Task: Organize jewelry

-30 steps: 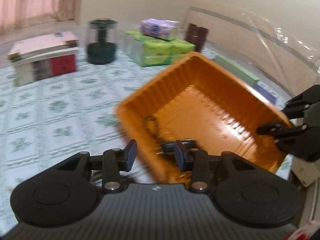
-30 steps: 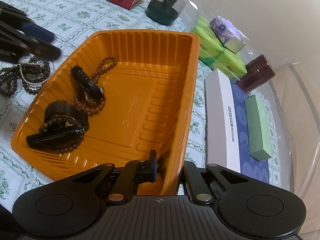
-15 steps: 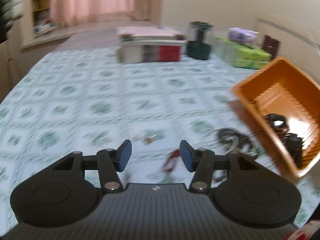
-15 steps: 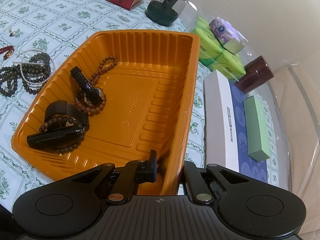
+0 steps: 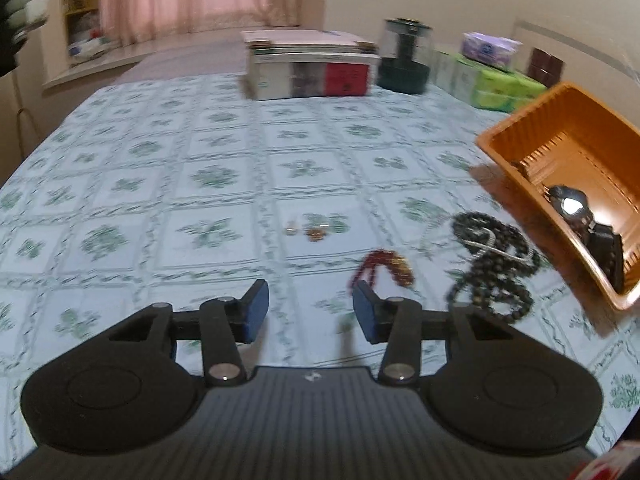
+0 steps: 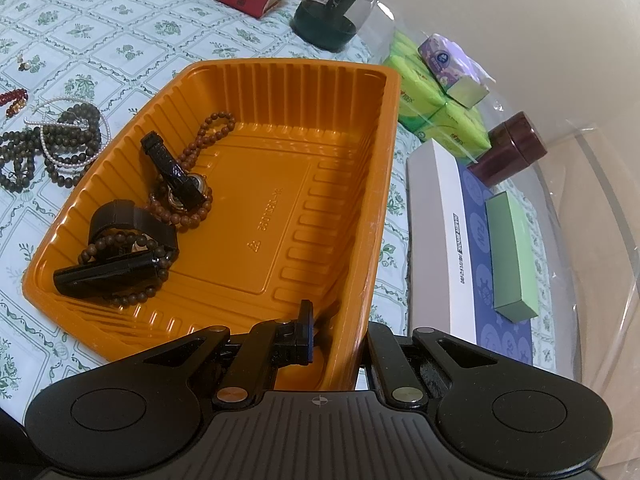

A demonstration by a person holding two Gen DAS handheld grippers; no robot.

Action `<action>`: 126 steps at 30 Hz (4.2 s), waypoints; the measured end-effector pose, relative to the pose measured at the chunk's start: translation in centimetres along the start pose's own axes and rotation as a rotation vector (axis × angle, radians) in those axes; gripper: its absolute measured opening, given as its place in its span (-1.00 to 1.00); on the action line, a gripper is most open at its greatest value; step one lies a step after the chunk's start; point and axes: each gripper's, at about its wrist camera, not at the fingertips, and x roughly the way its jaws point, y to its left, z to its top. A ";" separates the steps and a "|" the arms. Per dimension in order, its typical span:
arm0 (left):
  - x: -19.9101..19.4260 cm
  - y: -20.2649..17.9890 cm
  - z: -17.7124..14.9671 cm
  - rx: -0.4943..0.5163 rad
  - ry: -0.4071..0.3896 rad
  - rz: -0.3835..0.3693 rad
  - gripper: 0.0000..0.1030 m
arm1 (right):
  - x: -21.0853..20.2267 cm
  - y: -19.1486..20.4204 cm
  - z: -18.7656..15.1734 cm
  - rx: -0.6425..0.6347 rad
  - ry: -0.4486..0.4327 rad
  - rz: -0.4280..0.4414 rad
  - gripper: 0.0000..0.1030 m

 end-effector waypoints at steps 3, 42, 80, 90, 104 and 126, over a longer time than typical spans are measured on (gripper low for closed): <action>0.7 -1.4 0.3 0.035 -0.005 -0.037 -0.29 | 0.0 0.0 0.0 -0.002 -0.001 0.004 -0.87; 2.1 -5.8 1.6 0.196 -0.011 -0.100 -0.84 | 0.5 -0.2 0.0 0.003 0.008 0.005 -0.86; -3.5 -17.0 7.1 0.249 -0.124 -0.458 -0.84 | 0.4 -0.2 0.0 0.006 0.002 0.007 -0.86; -1.1 -20.5 8.3 0.307 -0.106 -0.471 -0.84 | 0.5 -0.4 -0.2 0.008 -0.006 0.013 -0.86; 0.9 -21.3 8.8 0.299 -0.071 -0.480 -0.48 | 0.6 -0.5 -0.2 0.015 -0.007 0.016 -0.85; -0.6 0.0 3.0 0.015 -0.048 0.007 -0.41 | 0.5 -0.4 -0.4 0.023 -0.003 0.011 -0.85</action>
